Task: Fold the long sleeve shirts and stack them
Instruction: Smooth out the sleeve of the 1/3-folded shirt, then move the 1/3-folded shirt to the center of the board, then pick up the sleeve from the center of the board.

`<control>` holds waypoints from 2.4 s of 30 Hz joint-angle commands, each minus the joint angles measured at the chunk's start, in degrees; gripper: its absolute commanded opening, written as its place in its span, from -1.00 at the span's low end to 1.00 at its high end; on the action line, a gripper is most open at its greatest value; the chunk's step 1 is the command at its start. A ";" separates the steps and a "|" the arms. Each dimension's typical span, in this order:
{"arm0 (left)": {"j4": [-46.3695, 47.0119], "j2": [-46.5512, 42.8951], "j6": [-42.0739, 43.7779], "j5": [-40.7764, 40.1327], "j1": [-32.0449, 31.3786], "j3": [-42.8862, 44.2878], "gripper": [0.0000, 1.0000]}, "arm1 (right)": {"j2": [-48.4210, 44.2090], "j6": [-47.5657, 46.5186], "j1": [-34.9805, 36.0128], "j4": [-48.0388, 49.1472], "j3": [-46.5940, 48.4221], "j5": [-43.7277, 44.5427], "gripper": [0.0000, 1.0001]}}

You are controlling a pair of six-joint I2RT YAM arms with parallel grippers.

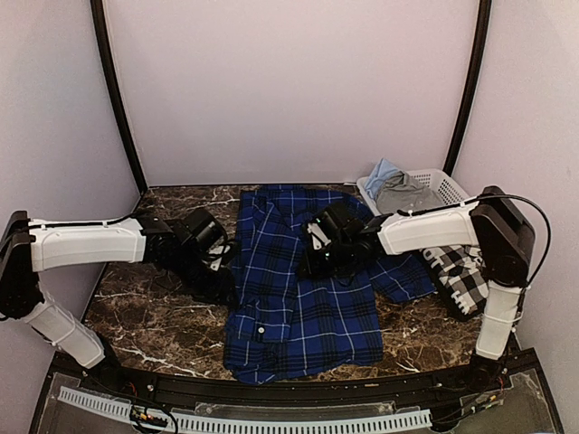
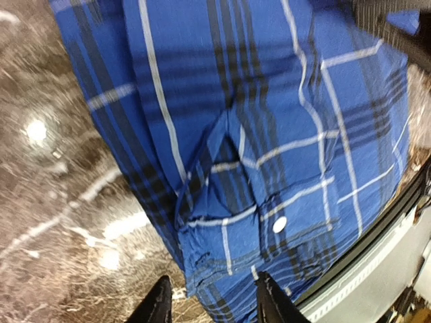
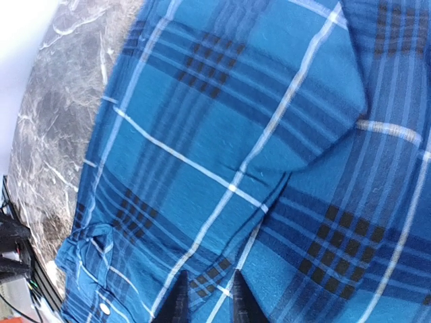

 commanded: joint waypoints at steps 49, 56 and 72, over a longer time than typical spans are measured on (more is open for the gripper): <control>10.46 9.93 2.75 -8.75 27.15 -5.08 -1.00 | -25.59 -5.18 -5.30 1.43 -10.11 34.94 0.97; 9.17 8.61 3.26 -9.09 28.29 -3.69 -0.94 | -31.03 -2.39 -7.38 0.15 -16.93 34.60 0.90; 7.76 2.23 6.26 -1.57 26.94 9.96 0.01 | -44.04 18.01 -9.68 -14.05 -33.69 36.91 0.86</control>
